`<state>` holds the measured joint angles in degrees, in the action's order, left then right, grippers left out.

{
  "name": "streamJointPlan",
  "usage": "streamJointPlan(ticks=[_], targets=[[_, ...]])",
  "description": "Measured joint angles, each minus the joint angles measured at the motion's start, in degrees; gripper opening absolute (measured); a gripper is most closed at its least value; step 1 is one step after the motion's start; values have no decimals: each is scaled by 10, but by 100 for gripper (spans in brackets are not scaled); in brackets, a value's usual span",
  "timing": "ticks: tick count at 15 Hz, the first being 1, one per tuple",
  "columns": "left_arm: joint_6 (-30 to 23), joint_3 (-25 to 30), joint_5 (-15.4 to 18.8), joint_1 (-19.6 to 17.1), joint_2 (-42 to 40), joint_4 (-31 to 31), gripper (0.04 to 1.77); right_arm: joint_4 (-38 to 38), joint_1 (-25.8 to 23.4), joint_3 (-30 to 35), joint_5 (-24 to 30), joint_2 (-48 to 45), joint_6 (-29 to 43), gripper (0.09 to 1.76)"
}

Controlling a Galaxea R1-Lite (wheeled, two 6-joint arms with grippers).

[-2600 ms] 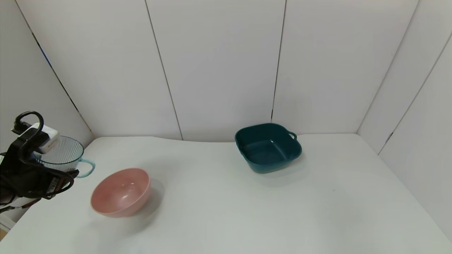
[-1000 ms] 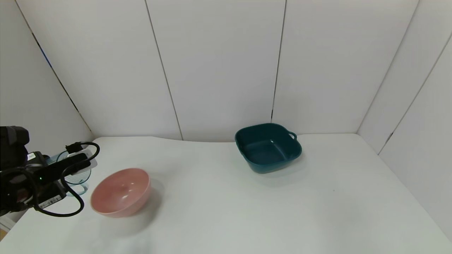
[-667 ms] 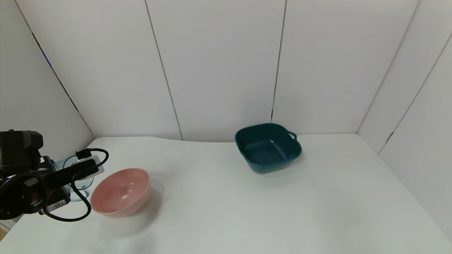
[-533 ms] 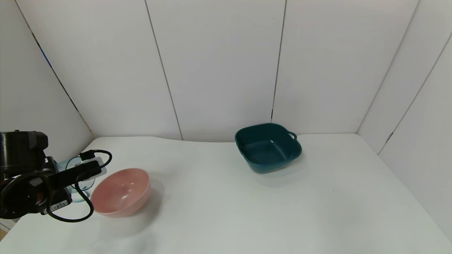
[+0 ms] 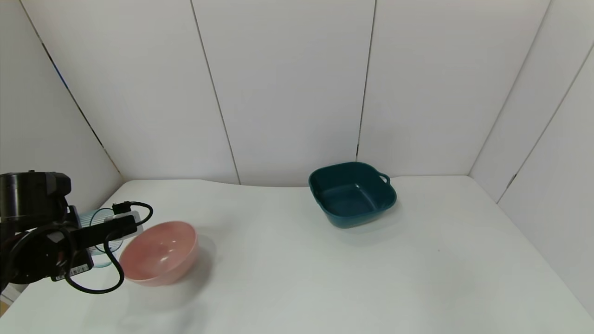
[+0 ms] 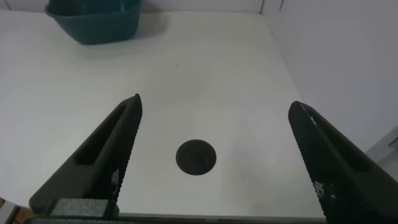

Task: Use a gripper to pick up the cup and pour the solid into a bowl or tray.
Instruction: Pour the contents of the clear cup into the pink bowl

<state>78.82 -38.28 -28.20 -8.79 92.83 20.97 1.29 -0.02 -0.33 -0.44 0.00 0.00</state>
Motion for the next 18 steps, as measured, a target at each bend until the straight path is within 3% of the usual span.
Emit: streamJointPlan(ticks=[7, 18], targets=[[47, -18, -36, 20, 13, 1, 129, 0, 0, 1, 0, 0, 0, 171], [77, -33, -130, 72, 39, -5, 129, -1, 0, 1, 0, 0, 0, 171]])
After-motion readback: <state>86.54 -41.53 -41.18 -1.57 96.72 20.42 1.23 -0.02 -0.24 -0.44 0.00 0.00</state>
